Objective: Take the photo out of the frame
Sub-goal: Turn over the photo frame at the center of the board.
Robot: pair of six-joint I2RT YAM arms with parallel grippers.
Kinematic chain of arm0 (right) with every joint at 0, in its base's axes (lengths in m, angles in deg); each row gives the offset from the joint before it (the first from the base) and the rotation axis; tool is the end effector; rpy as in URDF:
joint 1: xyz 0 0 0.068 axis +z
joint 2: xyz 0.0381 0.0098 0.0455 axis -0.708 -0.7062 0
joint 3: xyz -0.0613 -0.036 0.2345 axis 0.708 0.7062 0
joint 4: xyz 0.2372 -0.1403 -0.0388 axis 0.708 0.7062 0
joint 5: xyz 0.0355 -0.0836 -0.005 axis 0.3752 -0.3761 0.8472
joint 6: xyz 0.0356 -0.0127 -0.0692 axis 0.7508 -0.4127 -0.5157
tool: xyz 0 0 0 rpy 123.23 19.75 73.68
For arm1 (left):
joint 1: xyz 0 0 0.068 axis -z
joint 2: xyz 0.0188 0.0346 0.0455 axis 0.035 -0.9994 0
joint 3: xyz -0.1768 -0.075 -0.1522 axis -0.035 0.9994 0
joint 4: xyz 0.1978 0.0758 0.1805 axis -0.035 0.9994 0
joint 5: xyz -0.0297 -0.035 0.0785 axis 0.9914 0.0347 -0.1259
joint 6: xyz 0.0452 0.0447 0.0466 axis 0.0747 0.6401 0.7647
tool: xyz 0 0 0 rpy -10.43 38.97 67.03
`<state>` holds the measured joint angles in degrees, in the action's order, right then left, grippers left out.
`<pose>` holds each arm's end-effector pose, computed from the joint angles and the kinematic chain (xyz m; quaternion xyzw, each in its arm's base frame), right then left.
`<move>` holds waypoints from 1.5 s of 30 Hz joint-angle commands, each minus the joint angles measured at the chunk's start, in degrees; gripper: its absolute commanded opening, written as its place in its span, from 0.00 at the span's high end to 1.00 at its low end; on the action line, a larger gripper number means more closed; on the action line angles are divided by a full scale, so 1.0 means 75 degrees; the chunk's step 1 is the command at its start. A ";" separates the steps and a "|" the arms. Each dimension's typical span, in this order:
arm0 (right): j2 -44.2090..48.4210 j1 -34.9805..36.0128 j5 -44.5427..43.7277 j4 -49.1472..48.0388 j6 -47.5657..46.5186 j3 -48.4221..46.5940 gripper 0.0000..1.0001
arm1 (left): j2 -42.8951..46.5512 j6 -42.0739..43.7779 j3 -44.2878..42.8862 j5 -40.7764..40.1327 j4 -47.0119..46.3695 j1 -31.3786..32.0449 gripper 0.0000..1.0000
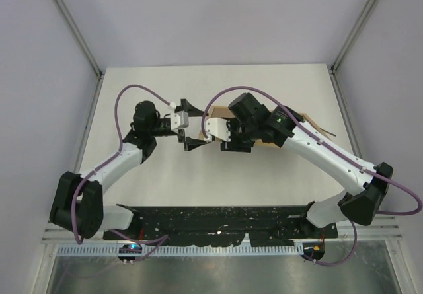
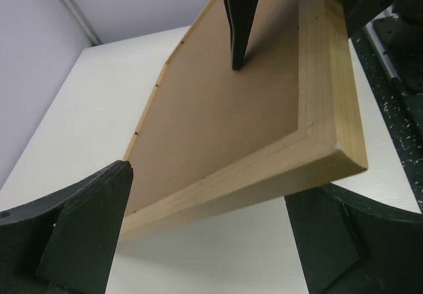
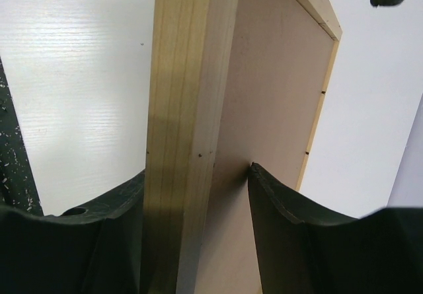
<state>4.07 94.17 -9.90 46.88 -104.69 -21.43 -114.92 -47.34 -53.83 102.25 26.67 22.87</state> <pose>0.2108 0.2505 0.3123 -0.7102 0.6295 0.0402 0.3124 0.2749 -0.1690 0.2431 0.5441 0.4732 -0.3938 0.5700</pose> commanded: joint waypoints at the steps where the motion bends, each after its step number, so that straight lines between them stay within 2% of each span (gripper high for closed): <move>1: 0.0167 0.0016 0.0359 -0.0236 0.0338 -0.0504 0.92 | -0.0332 -0.0723 -0.0512 0.0678 -0.1049 0.0195 0.02; 3: 0.0167 0.0004 0.0382 -0.0236 0.0350 -0.0539 0.92 | -0.0426 -0.0735 -0.0559 0.0795 -0.1049 0.0253 0.11; 4: 0.0190 -0.0008 0.0405 -0.0236 0.0350 -0.0540 0.92 | -0.0473 -0.0747 -0.0559 0.0807 -0.1049 0.0265 0.19; 5: 0.0178 -0.0031 0.0417 -0.0236 0.0350 -0.0551 0.92 | -0.0508 -0.0759 -0.0582 0.0842 -0.1014 0.0277 0.33; 6: 0.0190 -0.0054 0.0429 -0.0236 0.0350 -0.0563 0.92 | -0.0555 -0.0782 -0.0629 0.0854 -0.0898 0.0277 0.60; 7: 0.0190 -0.0066 0.0429 -0.0236 0.0350 -0.0552 0.92 | -0.0567 -0.0759 -0.0687 0.0831 -0.0815 0.0277 0.76; 8: 0.0190 -0.0090 0.0406 -0.0236 0.0350 -0.0551 0.92 | -0.0578 -0.0770 -0.0699 0.0842 -0.0803 0.0277 0.87; 10: 0.0202 -0.0101 0.0336 -0.0306 0.0350 -0.0540 0.92 | -0.0579 -0.0829 -0.0711 0.0866 -0.0803 0.0300 1.00; 12: 0.0213 -0.0102 0.0207 -0.0388 0.0314 -0.0493 0.92 | -0.0579 -0.0946 -0.0700 0.0889 -0.0803 0.0324 1.00; 14: 0.0213 -0.0090 -0.0050 -0.0470 0.0198 -0.0411 0.84 | -0.0497 -0.1051 -0.0641 0.0843 -0.0814 0.0370 1.00; 16: 0.0260 -0.0090 -0.0284 -0.0552 0.0115 -0.0271 0.54 | -0.0380 -0.1145 -0.0571 0.0761 -0.0826 0.0417 1.00; 18: 0.0365 -0.0078 -0.0483 -0.0646 -0.0013 -0.0107 0.38 | -0.0298 -0.1227 -0.0489 0.0667 -0.0850 0.0429 1.00; 20: 0.0448 -0.0078 -0.0903 -0.0681 -0.0131 0.0046 0.32 | -0.0192 -0.1298 -0.0419 0.0550 -0.0838 0.0429 1.00; 26: 0.0869 -0.0043 -0.1715 -0.0717 -0.0576 0.0363 0.21 | -0.0051 -0.1029 -0.0406 0.0175 -0.0370 0.0429 1.00; 38: 0.1736 -0.0241 -0.2126 -0.0189 -0.1197 0.0515 0.20 | 0.0042 -0.0232 -0.0629 -0.0048 0.0861 0.0429 1.00; 40: 0.1795 -0.0359 -0.2114 -0.0108 -0.1256 0.0562 0.24 | 0.0043 -0.0126 -0.0652 -0.0048 0.1013 0.0418 1.00; 42: 0.1807 -0.0429 -0.2160 -0.0096 -0.1314 0.0655 0.33 | 0.0031 -0.0068 -0.0699 -0.0048 0.1154 0.0429 1.00; 44: 0.1772 -0.0465 -0.2172 -0.0026 -0.1350 0.0795 0.44 | 0.0031 -0.0032 -0.0734 -0.0060 0.1259 0.0429 1.00; 45: 0.1749 -0.0465 -0.2149 -0.0013 -0.1338 0.0843 0.57 | 0.0008 -0.0032 -0.0793 -0.0060 0.1295 0.0429 1.00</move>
<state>16.55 91.20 -25.07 45.15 -113.76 -16.77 -115.03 -41.57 -58.18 102.82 25.91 26.34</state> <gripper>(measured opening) 0.584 0.280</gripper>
